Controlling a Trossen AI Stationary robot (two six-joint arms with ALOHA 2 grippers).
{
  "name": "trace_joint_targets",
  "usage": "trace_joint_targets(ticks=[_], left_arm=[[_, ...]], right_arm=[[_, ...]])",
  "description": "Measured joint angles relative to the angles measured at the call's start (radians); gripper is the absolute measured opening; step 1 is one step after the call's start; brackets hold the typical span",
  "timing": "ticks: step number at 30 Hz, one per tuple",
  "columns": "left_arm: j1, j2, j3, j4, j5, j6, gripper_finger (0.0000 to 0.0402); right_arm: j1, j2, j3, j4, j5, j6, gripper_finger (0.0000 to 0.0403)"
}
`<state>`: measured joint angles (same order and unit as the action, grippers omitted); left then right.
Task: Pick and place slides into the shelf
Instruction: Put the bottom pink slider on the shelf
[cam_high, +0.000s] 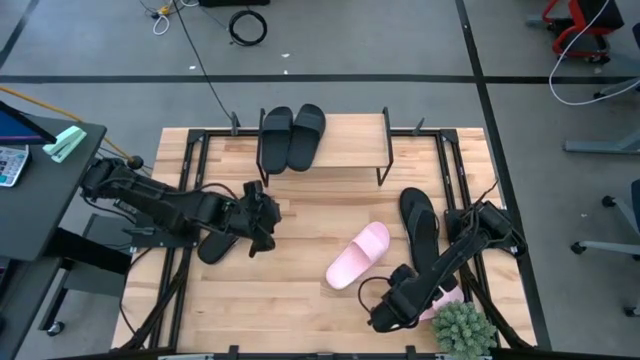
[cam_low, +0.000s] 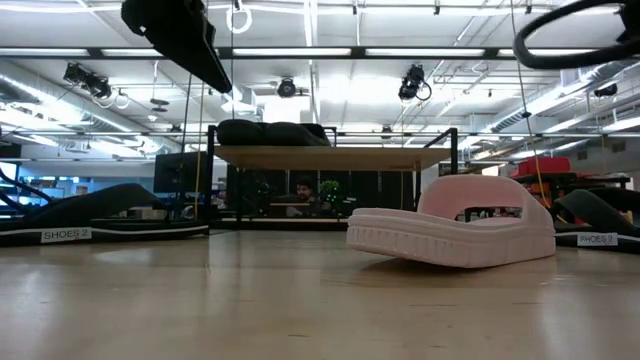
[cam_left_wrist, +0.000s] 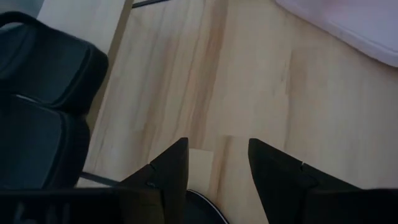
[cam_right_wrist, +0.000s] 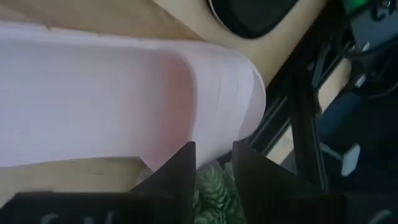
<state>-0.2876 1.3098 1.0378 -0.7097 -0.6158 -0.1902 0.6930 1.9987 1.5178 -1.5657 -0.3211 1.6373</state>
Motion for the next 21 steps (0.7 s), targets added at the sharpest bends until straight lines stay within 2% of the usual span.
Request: trace_joint_targets(ticks=[5,12,18,21], left_arm=[[0.030,0.000,0.000,0.000,-0.001,0.000,0.0172],[0.046,0.000,0.000,0.000,0.000,0.001,0.0172],[0.046,0.000,0.000,0.000,0.000,0.000,0.0172],[0.046,0.000,0.000,0.000,0.000,0.000,0.0172]], right_arm=[[0.000,0.000,-0.002,0.038,-0.025,0.020,0.0111],[0.003,0.000,-0.009,0.071,0.036,0.115,0.0111],[0.016,0.000,-0.071,0.075,-0.017,0.115,0.0111],[0.025,0.000,-0.099,0.059,-0.005,0.116,0.0111]])
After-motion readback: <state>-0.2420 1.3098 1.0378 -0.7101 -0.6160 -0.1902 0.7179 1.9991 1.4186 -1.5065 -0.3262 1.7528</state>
